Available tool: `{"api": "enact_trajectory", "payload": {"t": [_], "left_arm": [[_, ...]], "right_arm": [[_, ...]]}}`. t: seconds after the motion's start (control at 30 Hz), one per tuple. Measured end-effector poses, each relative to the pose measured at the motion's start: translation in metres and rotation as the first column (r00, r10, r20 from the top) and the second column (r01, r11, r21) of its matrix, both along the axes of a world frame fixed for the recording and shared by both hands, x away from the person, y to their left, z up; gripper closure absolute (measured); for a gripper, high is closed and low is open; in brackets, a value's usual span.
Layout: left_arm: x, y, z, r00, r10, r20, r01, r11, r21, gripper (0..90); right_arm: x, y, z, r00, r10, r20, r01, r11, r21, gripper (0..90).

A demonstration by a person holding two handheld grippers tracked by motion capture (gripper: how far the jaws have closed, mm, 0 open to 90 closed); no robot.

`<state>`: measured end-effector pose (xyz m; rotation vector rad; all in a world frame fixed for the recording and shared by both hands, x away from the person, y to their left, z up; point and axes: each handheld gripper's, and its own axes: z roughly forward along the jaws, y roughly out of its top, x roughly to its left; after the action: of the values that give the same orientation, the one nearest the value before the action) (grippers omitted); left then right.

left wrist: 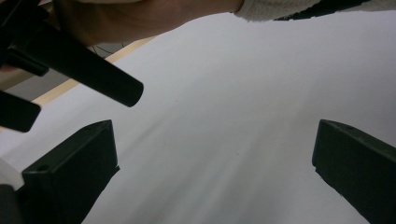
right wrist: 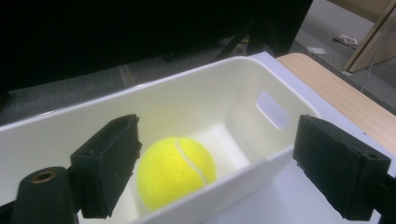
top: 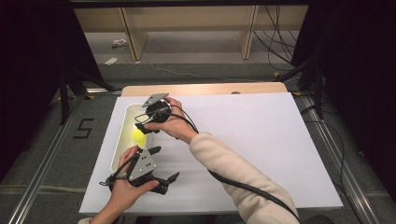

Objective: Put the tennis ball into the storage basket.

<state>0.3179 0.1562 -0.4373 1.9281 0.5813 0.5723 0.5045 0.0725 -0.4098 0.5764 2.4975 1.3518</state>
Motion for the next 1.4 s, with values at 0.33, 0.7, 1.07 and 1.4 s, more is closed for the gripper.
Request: {"api": "enact_trajectory", "payload": {"t": [0.33, 0.7, 1.07, 1.4], "left_arm": [[0.000, 0.000, 0.000, 1.0000, 0.000, -0.001, 0.000, 1.0000, 0.000, 0.0], [0.000, 0.000, 0.000, 1.0000, 0.001, 0.001, -0.001, 1.0000, 0.000, 0.0], [0.000, 0.000, 0.000, 1.0000, 0.002, 0.001, -0.002, 1.0000, -0.001, 0.0], [0.000, 0.000, 0.000, 1.0000, 0.003, 0.001, -0.003, 1.0000, -0.001, 0.0]], "right_arm": [[0.002, -0.033, 0.003, 0.9988, -0.047, 0.013, 0.047, 0.999, 0.009, 15.4], [-0.003, -0.068, 0.008, 0.9972, -0.067, 0.033, 0.067, 0.998, 0.014, 15.4], [-0.003, -0.113, 0.008, 0.9909, -0.131, 0.034, 0.130, 0.991, 0.017, 15.4], [-0.009, -0.151, 0.007, 0.9835, -0.177, 0.036, 0.176, 0.984, 0.018, 15.3]]}}
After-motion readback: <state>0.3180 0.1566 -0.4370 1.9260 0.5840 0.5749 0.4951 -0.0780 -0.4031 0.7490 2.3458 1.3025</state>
